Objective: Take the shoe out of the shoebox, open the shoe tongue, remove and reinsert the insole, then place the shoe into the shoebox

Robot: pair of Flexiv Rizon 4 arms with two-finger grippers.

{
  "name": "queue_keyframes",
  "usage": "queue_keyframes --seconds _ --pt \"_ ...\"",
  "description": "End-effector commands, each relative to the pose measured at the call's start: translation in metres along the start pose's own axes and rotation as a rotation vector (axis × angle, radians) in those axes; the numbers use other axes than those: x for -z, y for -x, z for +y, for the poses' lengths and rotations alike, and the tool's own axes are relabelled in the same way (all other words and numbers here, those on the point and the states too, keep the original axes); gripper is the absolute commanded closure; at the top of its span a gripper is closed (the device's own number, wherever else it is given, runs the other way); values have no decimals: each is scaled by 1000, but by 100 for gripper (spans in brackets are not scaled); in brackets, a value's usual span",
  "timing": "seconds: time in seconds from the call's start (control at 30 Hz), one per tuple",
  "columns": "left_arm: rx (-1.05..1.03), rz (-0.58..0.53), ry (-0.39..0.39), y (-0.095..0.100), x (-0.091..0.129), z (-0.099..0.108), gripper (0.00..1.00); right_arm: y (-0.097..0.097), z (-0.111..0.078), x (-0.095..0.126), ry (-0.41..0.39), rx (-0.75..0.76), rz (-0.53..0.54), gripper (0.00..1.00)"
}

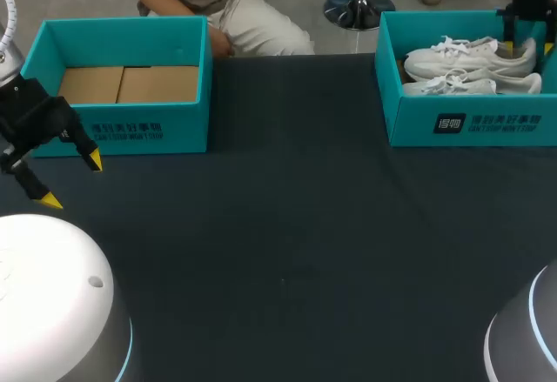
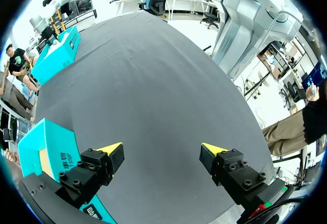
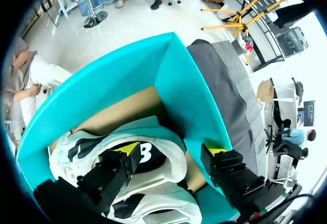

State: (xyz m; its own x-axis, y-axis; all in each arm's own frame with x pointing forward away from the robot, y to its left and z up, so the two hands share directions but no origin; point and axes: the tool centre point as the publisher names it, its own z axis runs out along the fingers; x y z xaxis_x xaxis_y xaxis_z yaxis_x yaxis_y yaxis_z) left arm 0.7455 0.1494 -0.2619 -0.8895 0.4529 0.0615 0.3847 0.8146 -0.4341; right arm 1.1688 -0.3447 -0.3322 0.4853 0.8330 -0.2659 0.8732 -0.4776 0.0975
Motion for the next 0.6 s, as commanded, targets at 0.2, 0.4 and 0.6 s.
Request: queue_keyframes --seconds 0.2,0.4,0.6 --pt "0 0 2 -1 0 0 0 8 -16 61 35 18 62 0" --pt "0 0 2 -1 0 0 0 -2 -38 102 39 39 122 0" --pt "0 0 2 -1 0 0 0 -12 -58 119 19 55 125 0"
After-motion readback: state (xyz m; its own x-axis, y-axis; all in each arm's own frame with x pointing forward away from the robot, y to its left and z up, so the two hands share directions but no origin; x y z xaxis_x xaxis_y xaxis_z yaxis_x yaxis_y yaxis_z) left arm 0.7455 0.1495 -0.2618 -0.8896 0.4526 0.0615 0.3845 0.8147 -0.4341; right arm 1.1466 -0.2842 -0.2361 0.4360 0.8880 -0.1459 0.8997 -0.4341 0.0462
